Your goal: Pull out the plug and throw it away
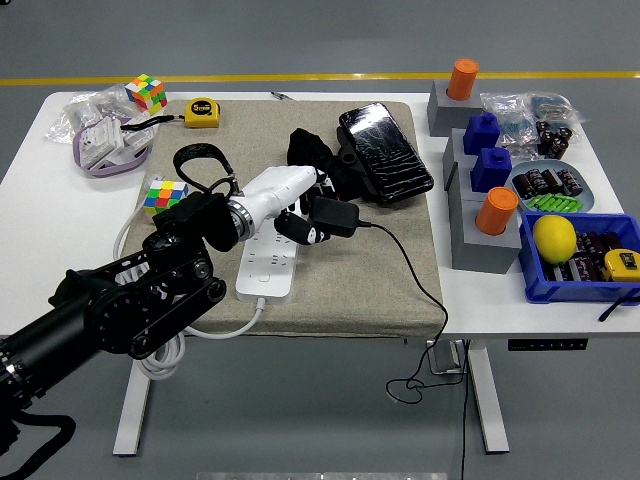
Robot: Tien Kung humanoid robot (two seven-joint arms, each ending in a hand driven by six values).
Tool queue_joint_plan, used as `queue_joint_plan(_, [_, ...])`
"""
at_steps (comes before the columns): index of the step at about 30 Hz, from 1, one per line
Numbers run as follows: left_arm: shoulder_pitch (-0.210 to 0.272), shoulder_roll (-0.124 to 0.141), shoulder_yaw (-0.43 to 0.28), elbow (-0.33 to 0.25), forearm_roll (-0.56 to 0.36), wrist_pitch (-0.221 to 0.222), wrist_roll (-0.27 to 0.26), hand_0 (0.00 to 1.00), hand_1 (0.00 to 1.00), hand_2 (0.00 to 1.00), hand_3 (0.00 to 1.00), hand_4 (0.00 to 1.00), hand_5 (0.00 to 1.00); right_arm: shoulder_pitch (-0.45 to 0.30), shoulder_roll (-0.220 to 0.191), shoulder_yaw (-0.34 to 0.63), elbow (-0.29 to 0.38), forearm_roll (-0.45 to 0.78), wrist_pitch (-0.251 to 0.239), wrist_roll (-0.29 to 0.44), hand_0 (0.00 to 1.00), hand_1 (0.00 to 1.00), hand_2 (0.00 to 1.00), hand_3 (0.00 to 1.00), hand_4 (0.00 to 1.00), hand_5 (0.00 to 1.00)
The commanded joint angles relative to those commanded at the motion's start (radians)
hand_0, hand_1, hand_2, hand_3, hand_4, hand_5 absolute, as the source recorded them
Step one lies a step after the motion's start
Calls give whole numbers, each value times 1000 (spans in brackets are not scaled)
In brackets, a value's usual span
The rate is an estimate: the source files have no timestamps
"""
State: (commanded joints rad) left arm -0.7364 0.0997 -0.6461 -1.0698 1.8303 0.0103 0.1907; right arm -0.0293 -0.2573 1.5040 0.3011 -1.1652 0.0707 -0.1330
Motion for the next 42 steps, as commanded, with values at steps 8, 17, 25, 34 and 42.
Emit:
queue_joint_plan(8, [-25,-43,121,90,-74,32,-43,400,449,467,558,744,2,4,-4,-8,-1,3,1,-2,565,653,669,571,970,511])
queue_joint_plan(17, [-24,-53,142,107,-106,45,-73,787,780,746,818,998,186,-1,-4,-11,-3,3,2,-1,565,653,669,571,971,509])
queue_joint_plan(25, [-28,-53,145,141,-73,72,-95,998,998,998,998,998,502,-1,-4,-17,-1,6,1,0,566,653,668,572,971,509])
queue_joint_plan(34, [42,2,-7,1,36,53,-61,998,998,998,998,998,752,-4,0,-1,-2,2,2,1,566,653,668,572,971,508])
queue_joint_plan(42, [193,94,-112,-213,-85,229,-162,755,716,563,998,979,328,-11,5,11,-1,-2,4,2,566,653,668,570,971,509])
